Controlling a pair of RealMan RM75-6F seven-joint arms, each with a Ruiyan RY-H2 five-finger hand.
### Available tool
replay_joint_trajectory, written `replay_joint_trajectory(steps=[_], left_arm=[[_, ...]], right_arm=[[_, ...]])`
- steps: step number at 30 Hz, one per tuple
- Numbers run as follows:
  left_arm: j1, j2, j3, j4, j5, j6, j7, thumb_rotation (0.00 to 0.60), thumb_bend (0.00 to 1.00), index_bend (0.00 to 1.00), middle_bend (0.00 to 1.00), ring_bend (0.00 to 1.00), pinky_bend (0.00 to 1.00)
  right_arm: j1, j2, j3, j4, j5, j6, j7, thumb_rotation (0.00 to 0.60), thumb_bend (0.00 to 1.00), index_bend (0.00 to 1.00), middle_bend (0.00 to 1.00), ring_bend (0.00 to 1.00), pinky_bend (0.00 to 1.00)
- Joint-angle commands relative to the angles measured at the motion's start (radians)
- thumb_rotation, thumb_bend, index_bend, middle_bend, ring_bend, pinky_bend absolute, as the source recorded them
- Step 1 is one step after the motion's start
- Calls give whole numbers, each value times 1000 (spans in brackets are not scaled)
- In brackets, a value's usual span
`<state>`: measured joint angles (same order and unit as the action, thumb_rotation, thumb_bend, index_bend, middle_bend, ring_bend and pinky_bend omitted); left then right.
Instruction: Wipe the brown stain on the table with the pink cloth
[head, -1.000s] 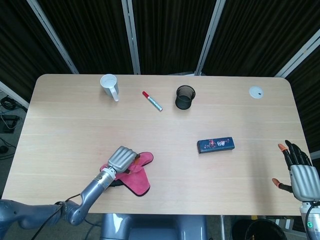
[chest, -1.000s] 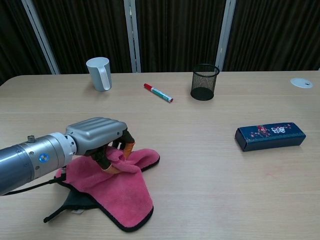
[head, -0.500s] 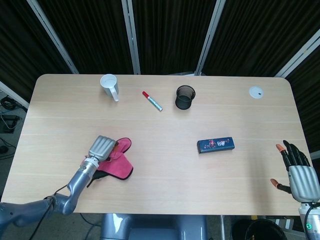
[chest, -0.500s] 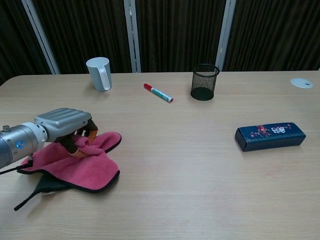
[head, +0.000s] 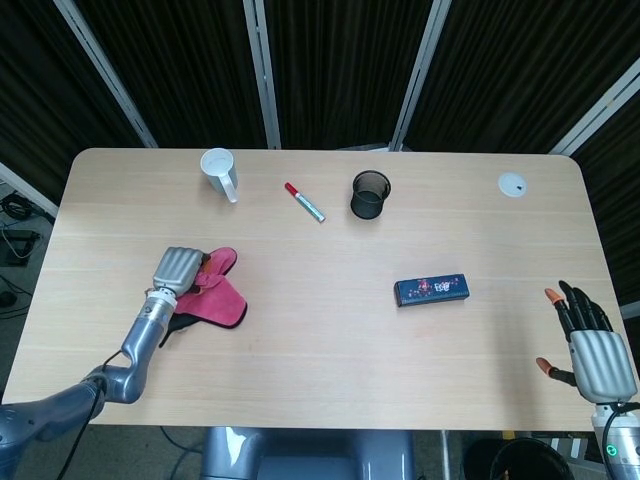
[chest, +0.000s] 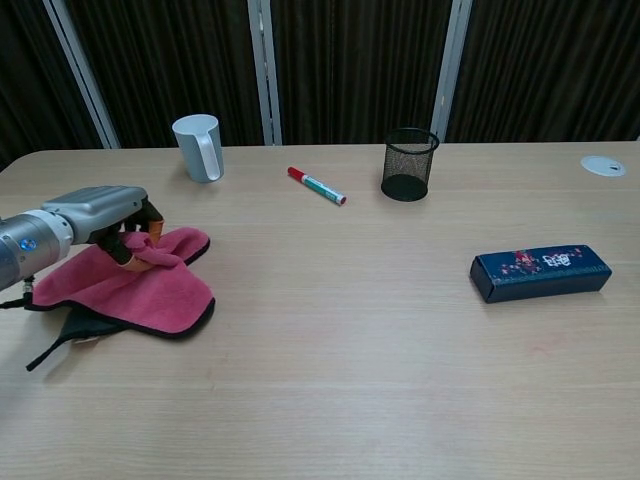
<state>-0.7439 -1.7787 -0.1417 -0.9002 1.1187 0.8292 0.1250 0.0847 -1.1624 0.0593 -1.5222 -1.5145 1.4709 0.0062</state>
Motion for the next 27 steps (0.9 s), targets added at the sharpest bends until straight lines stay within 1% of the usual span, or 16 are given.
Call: replay_joint_trajectory(steps=[1,4,10,14,17,21,27], left_arm=[[-21,-28,-4,-37,27,-1,0,600,500,891,624,536,623],[-35,-57,-7,-74,42,-1,6,600,500,890,623,536,623],[-61,-103,6,-167,86,5,44,600,500,890,624,536,623],[-67,-113,7,-250,98,13,67,600,501,891,624,536,623],[-66,-110,11,-273,107,27,93,600,501,891,624,536,623],[-55,-93,6,-258,87,31,112,600,500,891,624,536,623],[-29,-63,-5,-153,23,8,109,600,500,890,623,537,623]], right_arm=[[1,-3,0,4,2,-1,-1,600,0,82,0,0,142],[0,-3,0,8,3,0,1,600,0,82,0,0,142],[-5,-1,1,11,7,6,3,600,0,82,0,0,142],[-9,1,-1,15,10,7,5,600,0,82,0,0,142],[-13,2,-3,16,8,12,4,600,0,82,0,0,142],[-17,4,-4,18,8,17,4,600,0,82,0,0,142],[-18,8,0,16,15,18,9,600,0,82,0,0,142]])
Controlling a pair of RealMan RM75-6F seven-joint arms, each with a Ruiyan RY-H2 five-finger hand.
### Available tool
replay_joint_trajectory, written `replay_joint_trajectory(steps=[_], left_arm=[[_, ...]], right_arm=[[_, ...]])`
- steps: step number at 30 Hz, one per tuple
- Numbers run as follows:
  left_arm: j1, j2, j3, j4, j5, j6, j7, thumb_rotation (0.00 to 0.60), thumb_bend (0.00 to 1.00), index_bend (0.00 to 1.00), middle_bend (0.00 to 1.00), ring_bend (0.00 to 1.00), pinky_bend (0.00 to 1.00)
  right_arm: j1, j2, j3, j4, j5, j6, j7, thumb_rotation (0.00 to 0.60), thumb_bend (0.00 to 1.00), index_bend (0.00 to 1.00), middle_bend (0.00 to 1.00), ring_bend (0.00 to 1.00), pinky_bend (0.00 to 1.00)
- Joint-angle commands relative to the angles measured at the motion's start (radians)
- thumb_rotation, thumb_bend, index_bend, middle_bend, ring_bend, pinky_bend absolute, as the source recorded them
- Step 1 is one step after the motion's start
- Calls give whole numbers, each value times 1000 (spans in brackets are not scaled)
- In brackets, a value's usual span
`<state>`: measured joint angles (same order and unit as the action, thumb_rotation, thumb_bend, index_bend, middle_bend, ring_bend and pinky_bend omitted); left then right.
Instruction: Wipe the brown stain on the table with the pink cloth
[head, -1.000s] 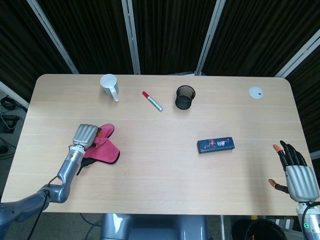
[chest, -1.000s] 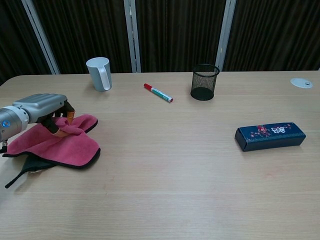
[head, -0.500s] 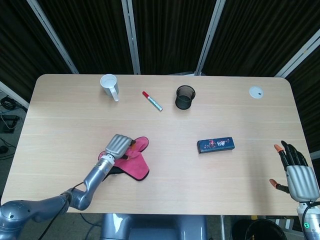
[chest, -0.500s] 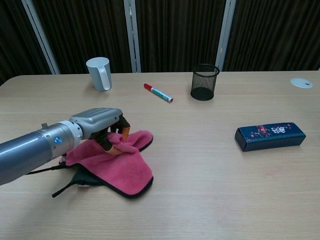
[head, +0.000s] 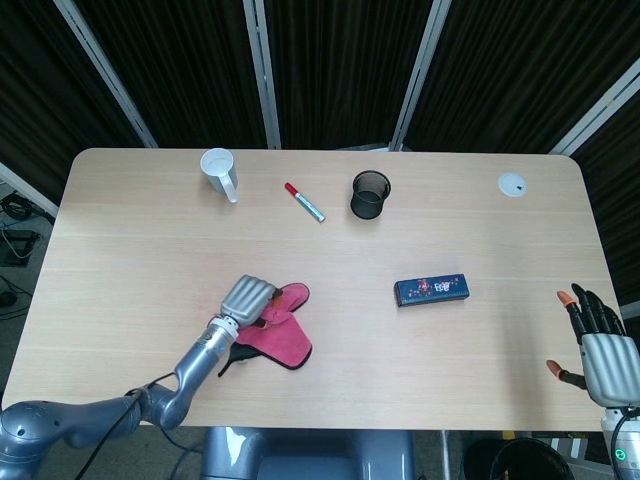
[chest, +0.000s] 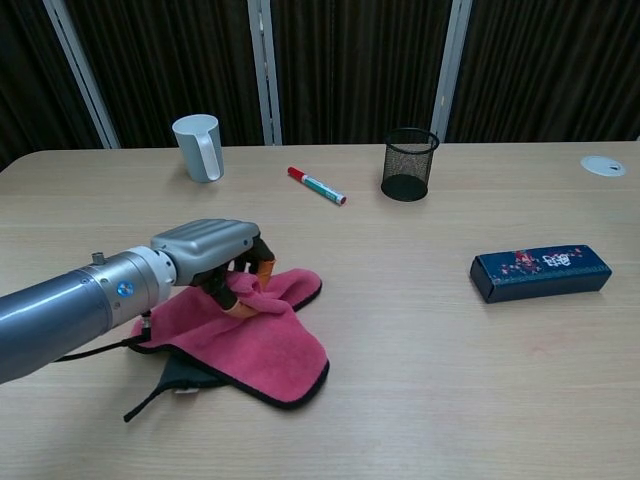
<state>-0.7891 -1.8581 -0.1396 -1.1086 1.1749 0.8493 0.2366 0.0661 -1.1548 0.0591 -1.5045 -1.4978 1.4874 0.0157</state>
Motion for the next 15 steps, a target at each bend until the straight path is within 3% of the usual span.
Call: replay_joint_trajectory(steps=[1,11,14,15], left_arm=[[22,21,-12,79,-46,-16,-7,600,500,890,623,536,623],[26,49,-116,255,-92,25,-115,600,497,857,564,498,607],[22,47,-146,288,-97,51,-140,600,356,779,494,459,584],[21,47,-154,299,-101,55,-145,600,249,712,428,428,567]], right_arm=[[1,0,0,-3,-4,2,-2,600,0,82,0,0,142],[18,-17,-5,-10,-22,-16,-33,600,0,83,0,0,142],[22,-21,-5,-10,-23,-22,-39,600,0,85,0,0,142],[23,-22,-5,-10,-23,-23,-41,600,0,86,0,0,142]])
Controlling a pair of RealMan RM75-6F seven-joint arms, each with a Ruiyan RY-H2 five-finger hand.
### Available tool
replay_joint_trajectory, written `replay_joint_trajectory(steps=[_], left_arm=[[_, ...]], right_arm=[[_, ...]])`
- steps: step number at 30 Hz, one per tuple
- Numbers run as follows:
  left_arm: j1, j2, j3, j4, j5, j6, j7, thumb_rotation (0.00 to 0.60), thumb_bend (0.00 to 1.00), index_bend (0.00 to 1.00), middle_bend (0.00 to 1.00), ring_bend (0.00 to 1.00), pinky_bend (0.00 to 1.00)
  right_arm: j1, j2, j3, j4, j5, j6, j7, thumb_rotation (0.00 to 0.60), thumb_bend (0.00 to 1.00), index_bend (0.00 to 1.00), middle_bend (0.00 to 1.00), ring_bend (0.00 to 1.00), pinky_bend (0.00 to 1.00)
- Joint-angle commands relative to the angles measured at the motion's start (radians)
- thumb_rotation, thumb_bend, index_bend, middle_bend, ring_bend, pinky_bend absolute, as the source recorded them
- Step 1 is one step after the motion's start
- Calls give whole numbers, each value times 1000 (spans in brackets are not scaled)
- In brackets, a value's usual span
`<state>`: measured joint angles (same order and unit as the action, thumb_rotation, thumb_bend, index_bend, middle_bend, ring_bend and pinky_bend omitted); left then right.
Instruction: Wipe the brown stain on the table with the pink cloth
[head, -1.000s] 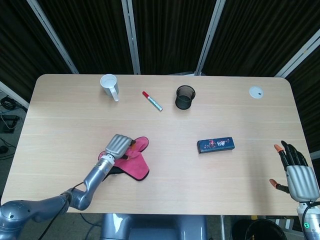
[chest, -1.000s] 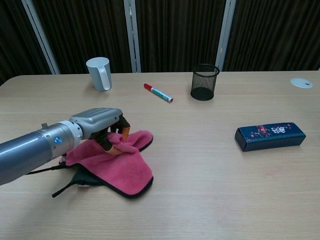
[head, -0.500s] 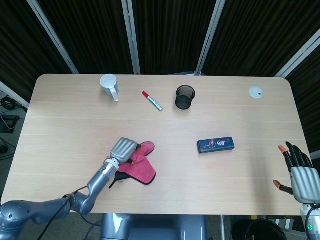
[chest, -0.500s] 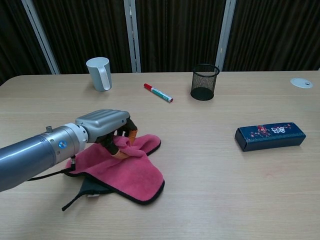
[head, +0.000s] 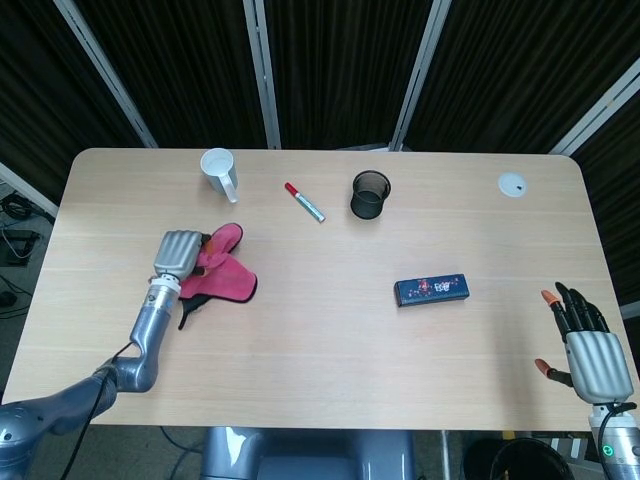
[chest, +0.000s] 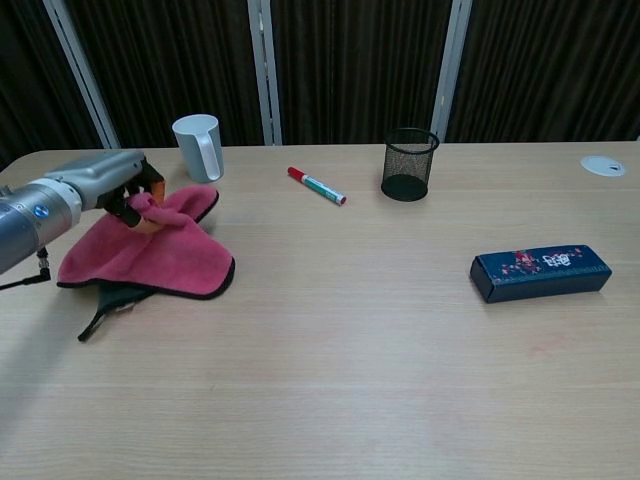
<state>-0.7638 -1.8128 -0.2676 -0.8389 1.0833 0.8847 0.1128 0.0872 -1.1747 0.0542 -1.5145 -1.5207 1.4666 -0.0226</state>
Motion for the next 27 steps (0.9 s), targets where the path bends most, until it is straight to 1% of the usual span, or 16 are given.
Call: replay_joint_trajectory(steps=[1,2,3,4,5,6,7,9,11,15,17,20,24,25,27], left_arm=[[-5,3,-33,36,-15,16,-27,600,183,652,369,396,547],[-5,7,-36,39,-21,7,-30,600,105,538,257,311,475],[-5,13,-39,37,-25,-2,-35,600,51,413,139,191,366],[-3,19,-40,30,-28,-13,-40,600,18,283,51,82,252],[-1,29,-38,19,-32,-29,-46,600,8,206,15,30,189],[2,41,-37,3,-36,-48,-52,600,0,120,0,0,125],[5,55,-37,-19,-39,-64,-61,600,0,64,0,0,78],[15,86,-34,-68,-37,-78,-77,600,0,22,0,0,16],[29,119,-24,-121,-17,-65,-85,600,0,6,0,0,0],[82,185,-2,-246,45,37,-99,600,0,1,0,0,0],[120,216,17,-302,100,135,-90,600,0,0,0,0,0],[187,263,62,-374,173,277,-44,600,0,0,0,0,0],[309,338,122,-513,218,448,4,600,0,0,0,0,0],[330,350,134,-531,224,474,12,600,0,0,0,0,0],[410,391,182,-596,248,570,43,600,0,0,0,0,0]], right_arm=[[4,-3,0,0,0,-5,-4,600,0,86,0,0,142],[5,-4,1,0,0,-6,-6,600,0,85,0,0,142],[6,-5,1,-1,1,-8,-7,600,0,85,0,0,142],[7,-5,2,-2,2,-9,-7,600,0,86,0,0,142],[8,-5,2,-2,2,-11,-8,600,0,86,0,0,142],[9,-6,2,-3,3,-13,-10,600,0,86,0,0,142],[9,-7,1,-3,2,-13,-12,600,0,86,0,0,142],[11,-8,1,-4,0,-14,-14,600,0,85,0,0,142],[12,-8,0,-6,-4,-14,-18,600,0,86,0,0,142],[15,-12,-4,-7,-10,-18,-28,600,0,85,0,0,142],[18,-15,-5,-3,-10,-23,-33,600,0,83,0,0,142],[20,-21,-5,5,-2,-30,-39,600,0,81,0,0,142],[20,-27,1,10,9,-30,-26,600,0,57,0,0,140],[20,-28,2,11,10,-29,-23,600,0,48,0,0,139],[15,-32,0,17,9,-23,-16,600,0,19,0,0,137]])
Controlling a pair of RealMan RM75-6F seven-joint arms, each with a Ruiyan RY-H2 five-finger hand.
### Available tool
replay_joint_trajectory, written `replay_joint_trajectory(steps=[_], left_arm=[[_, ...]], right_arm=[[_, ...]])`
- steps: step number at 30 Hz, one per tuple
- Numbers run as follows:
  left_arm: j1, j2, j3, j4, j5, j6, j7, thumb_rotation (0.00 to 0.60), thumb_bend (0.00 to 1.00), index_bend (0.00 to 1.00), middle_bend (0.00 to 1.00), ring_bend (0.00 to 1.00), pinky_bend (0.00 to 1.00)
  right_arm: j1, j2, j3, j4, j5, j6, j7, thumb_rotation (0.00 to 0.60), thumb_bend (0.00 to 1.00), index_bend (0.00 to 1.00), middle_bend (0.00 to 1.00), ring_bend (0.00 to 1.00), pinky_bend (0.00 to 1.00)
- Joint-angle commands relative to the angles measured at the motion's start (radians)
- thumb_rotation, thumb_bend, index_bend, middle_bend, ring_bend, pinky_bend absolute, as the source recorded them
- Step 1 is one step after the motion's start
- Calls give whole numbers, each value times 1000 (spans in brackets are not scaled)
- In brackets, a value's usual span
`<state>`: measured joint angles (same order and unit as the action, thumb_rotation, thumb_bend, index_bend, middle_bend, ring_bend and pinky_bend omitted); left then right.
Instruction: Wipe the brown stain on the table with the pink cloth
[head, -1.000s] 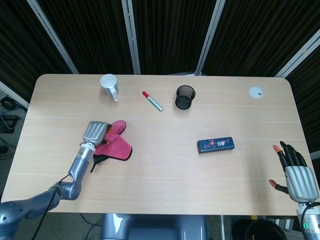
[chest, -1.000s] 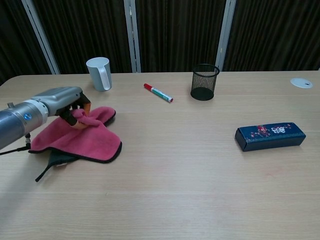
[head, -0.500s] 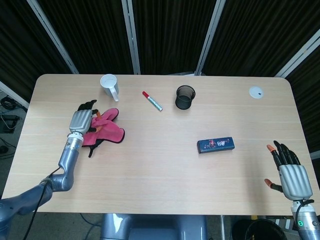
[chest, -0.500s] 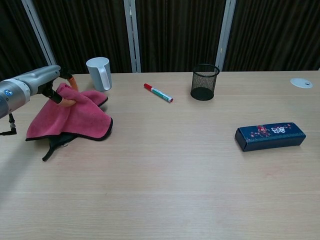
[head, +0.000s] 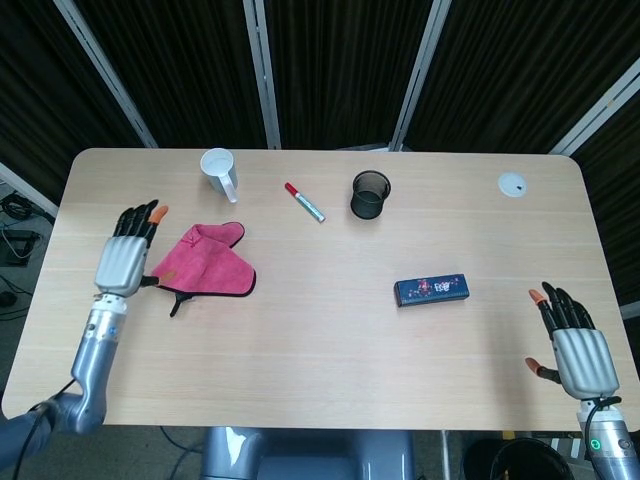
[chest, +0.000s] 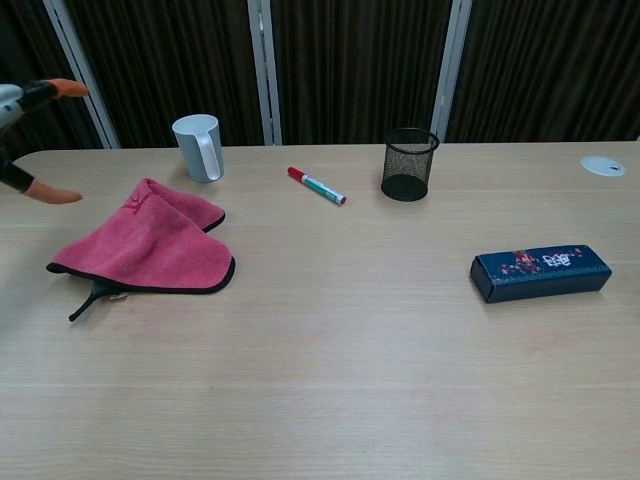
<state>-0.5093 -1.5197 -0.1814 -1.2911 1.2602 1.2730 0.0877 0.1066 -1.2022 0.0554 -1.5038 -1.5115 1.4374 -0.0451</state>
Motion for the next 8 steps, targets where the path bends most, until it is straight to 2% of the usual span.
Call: replay_joint_trajectory(steps=[1,5,8], left_arm=[[191,116,122,-168,82,220,79,600,0,0,0,0,0],[293,167,199,-232,105,303,103,600,0,0,0,0,0],[347,183,232,-245,123,345,87,600,0,0,0,0,0]], right_arm=[[-7,-8,-1,10,-2,12,9,600,0,12,0,0,137],[-16,-16,-4,15,-18,41,19,600,0,0,0,0,136],[-23,-19,-4,11,-35,68,22,600,0,0,0,0,136]])
